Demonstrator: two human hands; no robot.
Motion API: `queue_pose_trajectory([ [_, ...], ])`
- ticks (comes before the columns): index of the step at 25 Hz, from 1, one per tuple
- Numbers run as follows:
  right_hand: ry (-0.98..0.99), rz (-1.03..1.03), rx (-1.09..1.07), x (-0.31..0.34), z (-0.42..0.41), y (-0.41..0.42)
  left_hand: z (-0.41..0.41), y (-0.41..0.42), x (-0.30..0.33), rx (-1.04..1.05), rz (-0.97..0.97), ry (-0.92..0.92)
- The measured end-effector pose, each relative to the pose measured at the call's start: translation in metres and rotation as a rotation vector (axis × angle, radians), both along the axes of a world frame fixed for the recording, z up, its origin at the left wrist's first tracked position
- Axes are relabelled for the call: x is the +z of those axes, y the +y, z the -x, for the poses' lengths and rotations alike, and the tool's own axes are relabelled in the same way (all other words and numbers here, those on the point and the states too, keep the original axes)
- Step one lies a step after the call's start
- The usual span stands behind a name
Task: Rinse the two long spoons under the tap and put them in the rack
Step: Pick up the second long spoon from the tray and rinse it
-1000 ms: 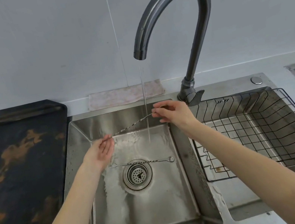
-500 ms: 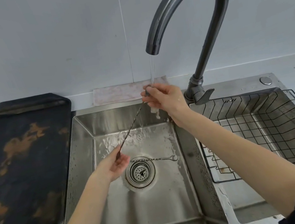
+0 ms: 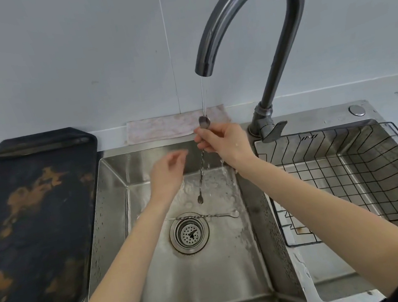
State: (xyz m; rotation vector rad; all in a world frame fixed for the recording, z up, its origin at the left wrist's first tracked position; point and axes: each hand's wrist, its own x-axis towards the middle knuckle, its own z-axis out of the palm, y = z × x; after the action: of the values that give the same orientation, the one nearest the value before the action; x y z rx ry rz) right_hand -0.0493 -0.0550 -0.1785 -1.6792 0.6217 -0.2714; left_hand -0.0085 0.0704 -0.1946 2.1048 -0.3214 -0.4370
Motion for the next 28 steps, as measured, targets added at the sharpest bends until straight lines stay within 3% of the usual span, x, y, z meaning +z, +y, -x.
queue_pose_trajectory([
  [3,0.029,0.24,0.024,0.005,0.001,0.003,-0.002,-0.026,0.033,0.014,0.185,-0.207],
  [8,0.059,0.417,0.033,0.006,0.004,0.004,-0.002,-0.043,0.037,0.058,0.156,-0.238],
  [11,0.062,0.396,0.021,-0.004,0.006,0.002,-0.004,-0.043,0.038,0.037,0.137,-0.22],
  [16,0.105,0.244,0.042,-0.03,0.019,0.001,-0.011,-0.044,0.053,0.069,0.341,-0.046],
  [20,0.227,0.256,0.096,-0.049,0.032,0.002,-0.011,-0.05,0.06,0.01,0.343,-0.045],
  [24,0.173,0.279,0.071,-0.04,0.024,0.001,-0.003,-0.05,0.05,-0.037,0.235,-0.082],
  [28,0.202,0.29,0.141,-0.047,0.028,0.0,-0.011,-0.048,0.055,-0.012,0.307,-0.078],
])
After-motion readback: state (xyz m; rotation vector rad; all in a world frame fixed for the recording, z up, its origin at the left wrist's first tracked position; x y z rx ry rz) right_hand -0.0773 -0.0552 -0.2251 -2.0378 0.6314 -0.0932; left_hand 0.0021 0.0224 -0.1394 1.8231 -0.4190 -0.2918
